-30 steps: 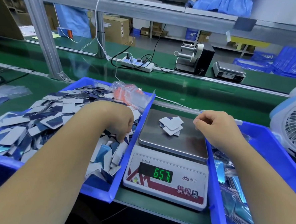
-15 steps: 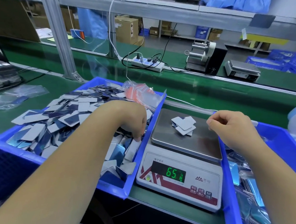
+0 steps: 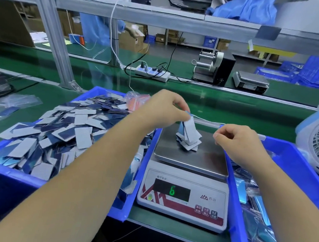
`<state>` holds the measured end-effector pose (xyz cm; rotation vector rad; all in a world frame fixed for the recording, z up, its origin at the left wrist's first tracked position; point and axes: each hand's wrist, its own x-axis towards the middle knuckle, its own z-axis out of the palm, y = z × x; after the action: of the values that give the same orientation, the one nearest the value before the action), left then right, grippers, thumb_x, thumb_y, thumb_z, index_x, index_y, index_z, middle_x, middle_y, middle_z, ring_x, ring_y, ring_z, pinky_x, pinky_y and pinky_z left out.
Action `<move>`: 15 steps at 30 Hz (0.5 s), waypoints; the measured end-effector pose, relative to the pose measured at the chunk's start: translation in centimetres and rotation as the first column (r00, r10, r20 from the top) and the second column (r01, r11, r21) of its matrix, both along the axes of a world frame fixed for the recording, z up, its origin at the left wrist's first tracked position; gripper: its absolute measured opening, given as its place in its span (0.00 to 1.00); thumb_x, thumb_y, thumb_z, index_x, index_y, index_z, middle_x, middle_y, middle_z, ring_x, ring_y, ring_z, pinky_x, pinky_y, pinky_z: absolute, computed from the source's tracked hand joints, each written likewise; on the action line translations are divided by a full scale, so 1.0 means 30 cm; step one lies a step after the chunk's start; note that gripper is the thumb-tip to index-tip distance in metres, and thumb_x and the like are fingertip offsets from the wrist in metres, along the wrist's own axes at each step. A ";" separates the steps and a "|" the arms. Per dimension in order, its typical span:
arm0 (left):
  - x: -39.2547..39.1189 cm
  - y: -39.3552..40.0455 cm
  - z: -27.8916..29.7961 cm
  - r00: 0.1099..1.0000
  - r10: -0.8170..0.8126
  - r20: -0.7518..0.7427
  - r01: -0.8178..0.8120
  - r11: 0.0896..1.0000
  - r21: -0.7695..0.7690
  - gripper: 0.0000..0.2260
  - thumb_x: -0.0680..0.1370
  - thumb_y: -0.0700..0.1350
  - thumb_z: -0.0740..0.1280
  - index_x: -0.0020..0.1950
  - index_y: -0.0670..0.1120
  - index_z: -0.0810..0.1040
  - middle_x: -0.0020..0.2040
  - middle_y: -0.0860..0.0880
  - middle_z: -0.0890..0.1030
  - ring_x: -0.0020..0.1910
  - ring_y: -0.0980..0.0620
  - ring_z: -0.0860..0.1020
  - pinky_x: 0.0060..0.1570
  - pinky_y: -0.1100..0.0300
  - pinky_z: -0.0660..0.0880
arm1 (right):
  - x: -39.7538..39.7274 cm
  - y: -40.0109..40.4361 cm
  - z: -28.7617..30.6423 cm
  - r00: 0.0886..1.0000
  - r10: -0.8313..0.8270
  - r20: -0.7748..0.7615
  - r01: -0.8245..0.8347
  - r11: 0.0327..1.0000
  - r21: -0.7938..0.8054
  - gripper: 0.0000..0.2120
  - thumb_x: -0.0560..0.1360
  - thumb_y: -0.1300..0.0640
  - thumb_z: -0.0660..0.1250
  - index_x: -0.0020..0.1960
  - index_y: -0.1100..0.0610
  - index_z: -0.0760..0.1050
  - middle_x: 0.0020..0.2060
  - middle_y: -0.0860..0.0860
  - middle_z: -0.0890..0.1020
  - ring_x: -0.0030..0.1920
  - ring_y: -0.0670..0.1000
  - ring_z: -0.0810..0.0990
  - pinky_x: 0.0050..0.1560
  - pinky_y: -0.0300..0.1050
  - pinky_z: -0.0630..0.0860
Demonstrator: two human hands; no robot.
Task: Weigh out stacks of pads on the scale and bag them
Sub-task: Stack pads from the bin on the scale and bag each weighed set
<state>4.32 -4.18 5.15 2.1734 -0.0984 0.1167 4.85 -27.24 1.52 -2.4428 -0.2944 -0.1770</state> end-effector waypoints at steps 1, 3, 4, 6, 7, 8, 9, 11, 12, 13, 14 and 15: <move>0.008 -0.039 -0.028 0.999 -0.016 -0.039 0.016 1.000 -0.013 0.04 0.71 0.45 0.76 0.37 0.51 0.84 0.27 0.59 0.79 0.23 0.61 0.72 0.25 0.69 0.68 | 0.001 -0.001 -0.002 1.000 0.000 -0.001 0.000 1.000 -0.003 0.12 0.75 0.56 0.66 0.34 0.48 0.79 0.27 0.37 0.79 0.29 0.37 0.74 0.32 0.41 0.68; 0.027 -0.094 -0.078 0.996 -0.017 -0.086 0.018 1.000 0.000 0.05 0.72 0.44 0.76 0.37 0.50 0.83 0.26 0.59 0.79 0.24 0.62 0.73 0.27 0.69 0.69 | 0.005 -0.004 -0.003 1.000 0.000 0.007 0.000 1.000 -0.009 0.12 0.75 0.56 0.67 0.34 0.48 0.79 0.28 0.37 0.79 0.29 0.37 0.74 0.32 0.41 0.68; 0.037 -0.110 -0.095 0.995 -0.004 -0.096 0.005 1.000 0.016 0.06 0.72 0.45 0.76 0.36 0.50 0.83 0.28 0.58 0.80 0.27 0.61 0.76 0.30 0.67 0.71 | 0.007 -0.006 -0.003 1.000 -0.001 0.012 0.001 1.000 -0.011 0.12 0.75 0.56 0.67 0.34 0.48 0.78 0.28 0.37 0.79 0.29 0.37 0.74 0.32 0.40 0.67; 0.050 -0.123 -0.114 0.995 0.023 -0.093 -0.015 0.996 0.092 0.07 0.73 0.47 0.75 0.35 0.51 0.82 0.31 0.56 0.82 0.33 0.57 0.80 0.34 0.64 0.74 | 0.008 -0.009 -0.003 1.000 0.001 0.014 -0.001 1.000 -0.007 0.12 0.75 0.56 0.67 0.34 0.48 0.78 0.28 0.37 0.79 0.29 0.37 0.74 0.31 0.39 0.67; 0.052 -0.123 -0.116 0.996 0.035 -0.080 -0.023 0.988 0.151 0.08 0.73 0.48 0.75 0.34 0.52 0.82 0.33 0.56 0.83 0.36 0.56 0.81 0.35 0.63 0.75 | 0.009 -0.011 -0.002 1.000 0.003 0.014 -0.002 1.000 -0.008 0.12 0.75 0.56 0.67 0.34 0.48 0.78 0.28 0.37 0.79 0.29 0.37 0.74 0.31 0.39 0.67; 0.052 -0.122 -0.117 0.997 0.047 -0.064 -0.033 0.978 0.205 0.09 0.73 0.49 0.74 0.33 0.52 0.81 0.35 0.55 0.84 0.39 0.55 0.81 0.37 0.62 0.76 | 0.010 -0.011 -0.002 1.000 0.003 0.016 -0.003 1.000 -0.013 0.12 0.75 0.56 0.66 0.34 0.48 0.78 0.28 0.37 0.79 0.29 0.38 0.74 0.30 0.37 0.67; 0.050 -0.120 -0.116 0.997 0.056 -0.050 -0.042 0.969 0.243 0.09 0.73 0.49 0.74 0.33 0.52 0.81 0.36 0.55 0.84 0.40 0.54 0.81 0.39 0.61 0.77 | 0.010 -0.012 -0.001 1.000 0.003 0.017 -0.003 1.000 -0.021 0.11 0.75 0.56 0.66 0.34 0.48 0.78 0.28 0.37 0.79 0.29 0.38 0.74 0.29 0.35 0.66; 0.048 -0.112 -0.115 0.997 0.064 -0.043 -0.050 0.961 0.273 0.10 0.74 0.48 0.73 0.32 0.52 0.81 0.37 0.54 0.84 0.42 0.52 0.82 0.42 0.58 0.79 | 0.012 -0.010 -0.001 1.000 0.007 0.017 -0.007 0.999 -0.032 0.11 0.75 0.55 0.66 0.34 0.48 0.78 0.27 0.37 0.79 0.29 0.37 0.74 0.27 0.31 0.64; 0.046 -0.110 -0.115 0.997 0.067 -0.047 -0.051 0.961 0.271 0.10 0.74 0.46 0.72 0.32 0.52 0.82 0.37 0.53 0.85 0.43 0.52 0.82 0.43 0.57 0.80 | 0.013 -0.009 -0.002 1.000 0.010 0.016 -0.009 0.999 -0.032 0.11 0.75 0.55 0.66 0.34 0.48 0.78 0.28 0.37 0.79 0.29 0.37 0.74 0.26 0.31 0.65; 0.043 -0.109 -0.114 0.996 0.068 -0.052 -0.052 0.962 0.266 0.09 0.74 0.44 0.71 0.33 0.51 0.83 0.37 0.53 0.85 0.43 0.51 0.82 0.44 0.57 0.80 | 0.013 -0.009 -0.003 1.000 0.012 0.014 -0.012 1.000 -0.029 0.11 0.75 0.55 0.66 0.34 0.48 0.78 0.28 0.37 0.79 0.29 0.37 0.74 0.27 0.31 0.67; 0.041 -0.108 -0.113 0.996 0.071 -0.053 -0.055 0.964 0.260 0.09 0.74 0.43 0.70 0.34 0.50 0.83 0.38 0.53 0.85 0.44 0.51 0.82 0.44 0.56 0.81 | 0.013 -0.009 -0.004 1.000 0.013 0.013 -0.012 1.000 -0.026 0.11 0.75 0.55 0.66 0.35 0.48 0.79 0.28 0.37 0.79 0.29 0.36 0.74 0.27 0.29 0.67; 0.040 -0.106 -0.110 0.996 0.077 -0.049 -0.062 0.966 0.252 0.09 0.74 0.42 0.69 0.35 0.50 0.84 0.38 0.53 0.85 0.43 0.51 0.82 0.44 0.57 0.81 | 0.012 -0.009 -0.004 1.000 0.013 0.014 -0.013 1.000 -0.024 0.11 0.75 0.56 0.66 0.35 0.48 0.79 0.27 0.37 0.79 0.29 0.36 0.74 0.27 0.28 0.67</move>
<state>5.51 -7.35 1.85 2.4322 -0.0029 0.0835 5.20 -27.52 1.41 -2.4641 -0.3202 -0.1858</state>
